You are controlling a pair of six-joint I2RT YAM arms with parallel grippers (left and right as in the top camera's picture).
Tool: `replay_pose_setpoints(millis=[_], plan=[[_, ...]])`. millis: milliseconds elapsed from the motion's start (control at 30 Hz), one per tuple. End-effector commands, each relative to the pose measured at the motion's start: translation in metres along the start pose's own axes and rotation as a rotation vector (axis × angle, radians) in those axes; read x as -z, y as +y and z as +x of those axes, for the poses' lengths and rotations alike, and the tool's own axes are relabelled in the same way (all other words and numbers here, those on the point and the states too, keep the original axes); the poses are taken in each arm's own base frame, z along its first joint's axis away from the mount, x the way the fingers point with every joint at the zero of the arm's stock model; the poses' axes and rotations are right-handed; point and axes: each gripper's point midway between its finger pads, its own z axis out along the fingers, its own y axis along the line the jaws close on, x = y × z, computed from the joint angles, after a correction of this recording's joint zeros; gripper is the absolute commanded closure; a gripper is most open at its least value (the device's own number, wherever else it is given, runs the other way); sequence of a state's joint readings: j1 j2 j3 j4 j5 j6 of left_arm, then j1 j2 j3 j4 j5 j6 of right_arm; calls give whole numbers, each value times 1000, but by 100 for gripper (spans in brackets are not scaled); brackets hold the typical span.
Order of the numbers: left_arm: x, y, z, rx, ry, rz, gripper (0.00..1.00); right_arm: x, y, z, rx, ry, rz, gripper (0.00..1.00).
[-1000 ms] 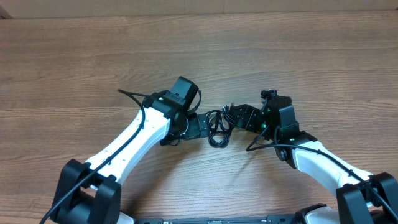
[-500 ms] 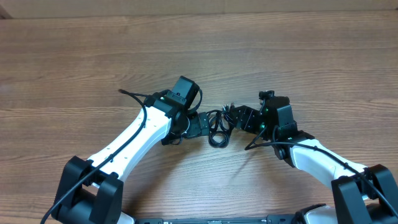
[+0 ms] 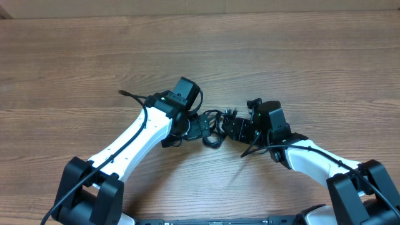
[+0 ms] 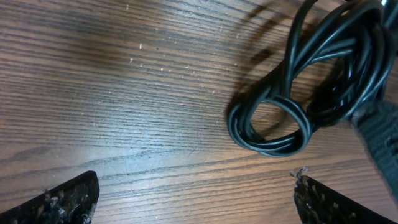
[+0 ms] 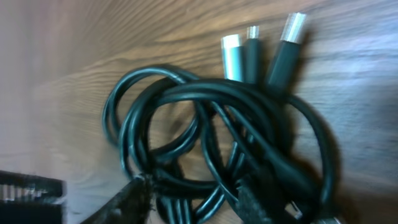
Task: Untangle cables
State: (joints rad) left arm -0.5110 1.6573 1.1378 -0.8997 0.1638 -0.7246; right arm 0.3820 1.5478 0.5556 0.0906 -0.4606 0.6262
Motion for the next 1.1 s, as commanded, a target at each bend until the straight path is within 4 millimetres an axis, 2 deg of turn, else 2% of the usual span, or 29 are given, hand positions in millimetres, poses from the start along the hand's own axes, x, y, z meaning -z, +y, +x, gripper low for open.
replay_pose_setpoints(millis=[0, 133, 333, 533, 700, 833, 1000, 1033, 1067], plan=[[-2, 0, 2, 4, 10, -8, 1, 0, 25, 11, 13, 89, -120, 62], [-2, 4, -1, 6, -8, -33, 1, 3, 35, 22, 3, 149, -183, 62], [-2, 9, -6, 6, -34, -60, 0, 5, 39, 28, -25, 185, -207, 62], [0, 16, -20, -1, -110, -106, 0, 1, 26, 15, -19, 110, -134, 62], [2, 24, -30, -14, -166, -159, 1, 4, 24, -4, 0, 32, -122, 58], [1, 15, -31, -39, -164, -121, 0, 14, 22, -24, 77, -42, -131, 42], [0, 1, -33, -45, -164, -52, 1, 21, -1, -49, 85, -141, -44, 4], [0, 0, -34, -45, -166, -45, 1, 22, -5, -52, 80, -155, -22, 0], [0, -1, -34, -45, -166, -43, 0, 22, -8, -53, 78, -164, -7, 0]])
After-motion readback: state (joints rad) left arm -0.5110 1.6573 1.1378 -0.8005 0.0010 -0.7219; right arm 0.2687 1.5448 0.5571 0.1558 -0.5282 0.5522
